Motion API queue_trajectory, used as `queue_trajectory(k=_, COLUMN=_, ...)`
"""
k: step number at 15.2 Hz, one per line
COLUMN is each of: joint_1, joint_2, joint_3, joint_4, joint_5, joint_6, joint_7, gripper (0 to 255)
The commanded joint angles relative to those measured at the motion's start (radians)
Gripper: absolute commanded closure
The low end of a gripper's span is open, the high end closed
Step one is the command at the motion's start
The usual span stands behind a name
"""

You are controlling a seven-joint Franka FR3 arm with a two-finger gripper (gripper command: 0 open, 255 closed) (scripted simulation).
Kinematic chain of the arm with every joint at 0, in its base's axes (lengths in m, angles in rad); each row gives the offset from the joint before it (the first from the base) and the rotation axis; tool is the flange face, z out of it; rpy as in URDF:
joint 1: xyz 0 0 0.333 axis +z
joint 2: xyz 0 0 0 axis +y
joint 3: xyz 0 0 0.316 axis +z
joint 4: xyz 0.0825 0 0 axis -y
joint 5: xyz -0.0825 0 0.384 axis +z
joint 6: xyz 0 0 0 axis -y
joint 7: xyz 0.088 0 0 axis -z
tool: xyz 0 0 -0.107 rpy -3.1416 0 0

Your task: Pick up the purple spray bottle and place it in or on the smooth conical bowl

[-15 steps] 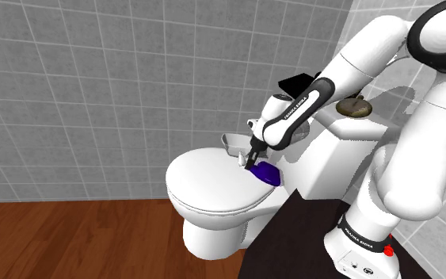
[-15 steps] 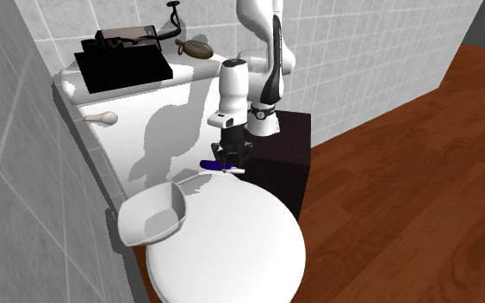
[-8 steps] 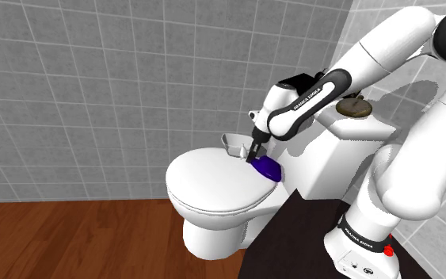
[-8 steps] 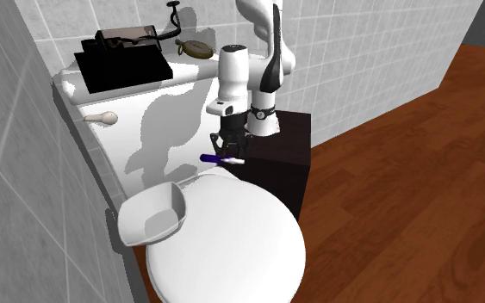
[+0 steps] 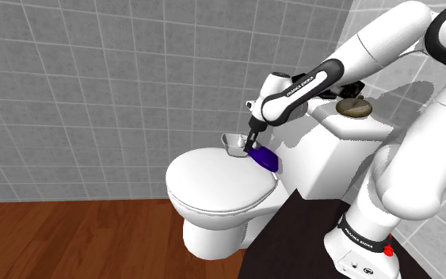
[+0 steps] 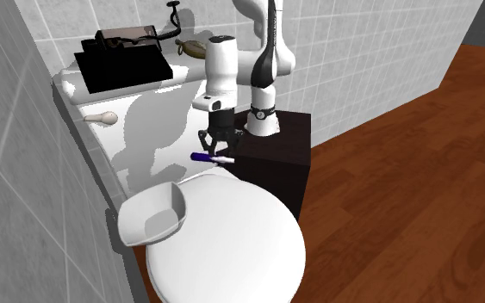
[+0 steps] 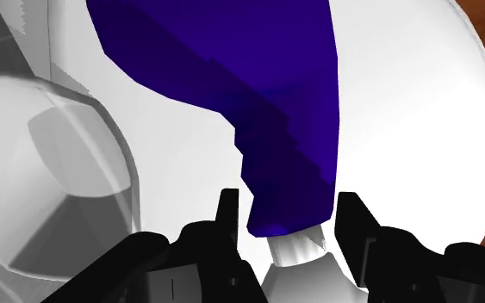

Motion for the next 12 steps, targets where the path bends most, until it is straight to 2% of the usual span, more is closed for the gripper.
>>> queue_trajectory(k=1, joint_1=0.002, joint_2=0.056, joint_3=-0.019, joint_4=0.071, joint_5=0.04, joint_6=-0.018, joint_7=-0.051, gripper=255)
queue_trajectory(k=6, joint_1=-0.021, joint_2=0.215, joint_3=-0.04, joint_4=0.282, joint_5=0.15, joint_6=-0.085, joint_7=-0.176, gripper=255)
queue_trajectory(k=12, joint_1=-0.088, joint_2=0.409, joint_3=-0.033, joint_4=0.566, joint_5=0.241, joint_6=-0.194, joint_7=-0.276, gripper=255)
